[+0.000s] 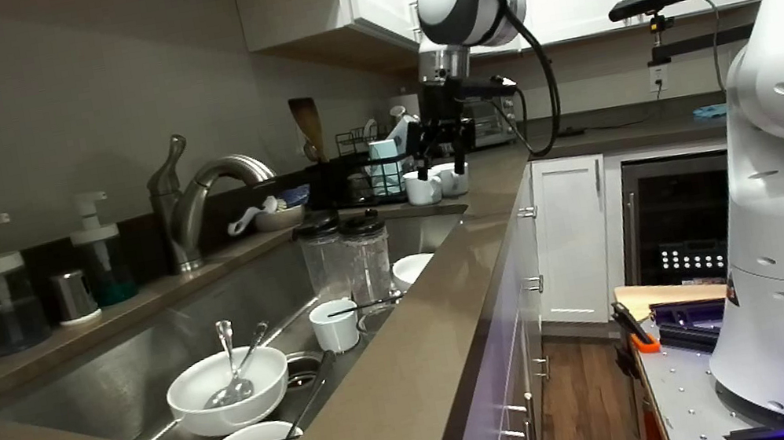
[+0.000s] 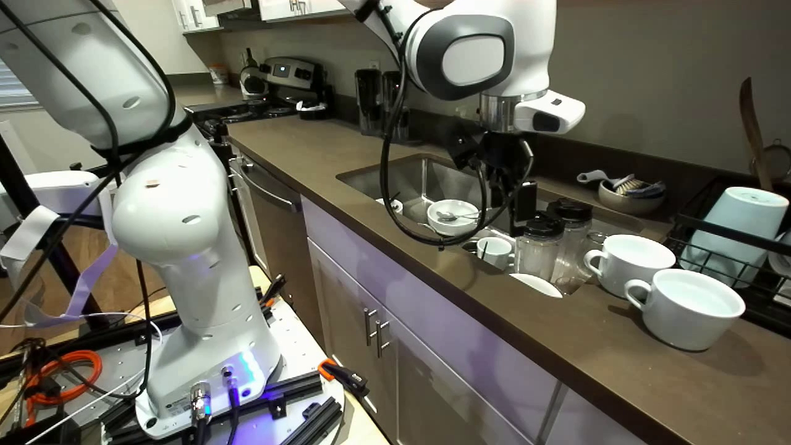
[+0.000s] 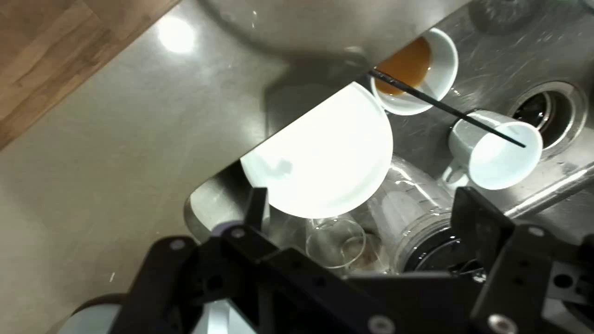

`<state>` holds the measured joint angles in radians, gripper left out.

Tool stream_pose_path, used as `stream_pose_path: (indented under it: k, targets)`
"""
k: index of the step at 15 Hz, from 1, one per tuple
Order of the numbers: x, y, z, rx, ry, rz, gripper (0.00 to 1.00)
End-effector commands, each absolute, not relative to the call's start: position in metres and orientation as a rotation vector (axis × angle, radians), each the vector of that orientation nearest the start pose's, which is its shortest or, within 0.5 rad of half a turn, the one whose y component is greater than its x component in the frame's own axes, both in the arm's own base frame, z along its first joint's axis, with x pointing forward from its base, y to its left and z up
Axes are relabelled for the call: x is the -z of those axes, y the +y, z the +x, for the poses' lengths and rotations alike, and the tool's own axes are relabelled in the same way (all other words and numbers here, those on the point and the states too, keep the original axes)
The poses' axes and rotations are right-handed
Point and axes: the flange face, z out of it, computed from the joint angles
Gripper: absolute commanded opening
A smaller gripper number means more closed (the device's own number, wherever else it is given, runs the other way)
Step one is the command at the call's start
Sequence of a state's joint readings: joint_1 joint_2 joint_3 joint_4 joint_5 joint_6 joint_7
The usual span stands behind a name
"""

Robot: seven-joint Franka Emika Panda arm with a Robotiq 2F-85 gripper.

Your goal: Pick up the white mug on the left and pour the liquid inside it into the sink then set it down on the left side of the counter

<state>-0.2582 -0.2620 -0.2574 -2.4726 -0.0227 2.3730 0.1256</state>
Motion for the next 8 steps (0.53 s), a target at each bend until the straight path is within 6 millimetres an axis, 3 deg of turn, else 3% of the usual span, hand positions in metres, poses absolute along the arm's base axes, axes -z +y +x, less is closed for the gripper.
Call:
stream_pose_path:
  k: [1,8]
  targets:
    - [-0.388,-0.257,0.405,0.195,1.076,-2.991,1.00]
    - [-0.392,-0.288,0.407,0.236,1.101,-2.980,1.00]
